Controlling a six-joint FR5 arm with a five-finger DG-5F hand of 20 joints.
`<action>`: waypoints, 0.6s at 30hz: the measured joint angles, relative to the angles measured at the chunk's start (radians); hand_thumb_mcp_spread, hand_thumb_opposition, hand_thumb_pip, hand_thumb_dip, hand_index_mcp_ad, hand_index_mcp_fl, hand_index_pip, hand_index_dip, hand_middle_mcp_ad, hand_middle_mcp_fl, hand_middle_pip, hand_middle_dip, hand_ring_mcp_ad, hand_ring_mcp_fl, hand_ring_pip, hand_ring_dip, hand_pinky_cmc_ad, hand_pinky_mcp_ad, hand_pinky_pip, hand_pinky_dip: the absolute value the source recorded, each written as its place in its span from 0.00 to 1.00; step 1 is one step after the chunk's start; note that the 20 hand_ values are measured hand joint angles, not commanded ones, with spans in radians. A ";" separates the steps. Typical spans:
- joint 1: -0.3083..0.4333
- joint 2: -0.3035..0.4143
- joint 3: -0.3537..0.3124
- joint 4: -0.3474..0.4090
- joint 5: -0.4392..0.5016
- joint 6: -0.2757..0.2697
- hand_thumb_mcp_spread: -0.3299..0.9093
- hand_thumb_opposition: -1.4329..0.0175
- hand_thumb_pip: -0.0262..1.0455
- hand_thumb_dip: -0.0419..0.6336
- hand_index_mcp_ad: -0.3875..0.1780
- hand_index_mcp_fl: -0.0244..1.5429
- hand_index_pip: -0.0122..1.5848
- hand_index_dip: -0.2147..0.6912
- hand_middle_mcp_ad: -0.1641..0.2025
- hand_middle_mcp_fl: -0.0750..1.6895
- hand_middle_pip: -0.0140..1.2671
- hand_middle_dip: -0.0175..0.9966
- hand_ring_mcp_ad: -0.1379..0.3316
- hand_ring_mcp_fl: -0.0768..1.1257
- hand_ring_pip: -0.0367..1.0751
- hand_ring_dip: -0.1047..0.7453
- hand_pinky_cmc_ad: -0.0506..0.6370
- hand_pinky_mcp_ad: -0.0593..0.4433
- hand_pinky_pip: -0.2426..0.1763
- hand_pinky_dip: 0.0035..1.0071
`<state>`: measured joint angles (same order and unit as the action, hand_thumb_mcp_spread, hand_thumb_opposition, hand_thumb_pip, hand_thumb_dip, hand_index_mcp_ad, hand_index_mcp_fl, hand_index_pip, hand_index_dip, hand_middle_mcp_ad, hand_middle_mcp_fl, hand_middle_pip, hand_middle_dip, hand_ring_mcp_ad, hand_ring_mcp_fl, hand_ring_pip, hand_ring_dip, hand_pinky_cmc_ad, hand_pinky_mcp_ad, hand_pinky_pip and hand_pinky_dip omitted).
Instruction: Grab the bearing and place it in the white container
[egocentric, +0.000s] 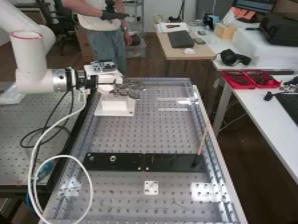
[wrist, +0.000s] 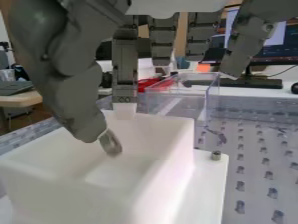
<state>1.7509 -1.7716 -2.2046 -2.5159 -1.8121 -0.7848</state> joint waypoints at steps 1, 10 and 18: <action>0.000 0.001 0.000 -0.001 0.001 0.000 0.53 0.41 0.69 0.46 0.53 0.04 0.95 0.32 0.63 0.04 0.11 0.17 0.61 0.06 0.10 0.21 0.63 0.70 0.35 0.34; -0.012 0.007 0.007 -0.018 0.000 -0.004 0.47 0.43 0.75 0.46 0.52 0.03 0.89 0.28 0.63 0.04 0.11 0.17 0.61 0.06 0.10 0.21 0.64 0.70 0.35 0.40; -0.070 0.050 0.027 -0.029 0.008 0.020 0.46 0.43 0.75 0.46 0.51 0.03 0.87 0.26 0.61 0.04 0.10 0.17 0.60 0.06 0.10 0.21 0.64 0.70 0.32 0.42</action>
<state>1.6810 -1.7211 -2.1775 -2.5447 -1.8037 -0.7653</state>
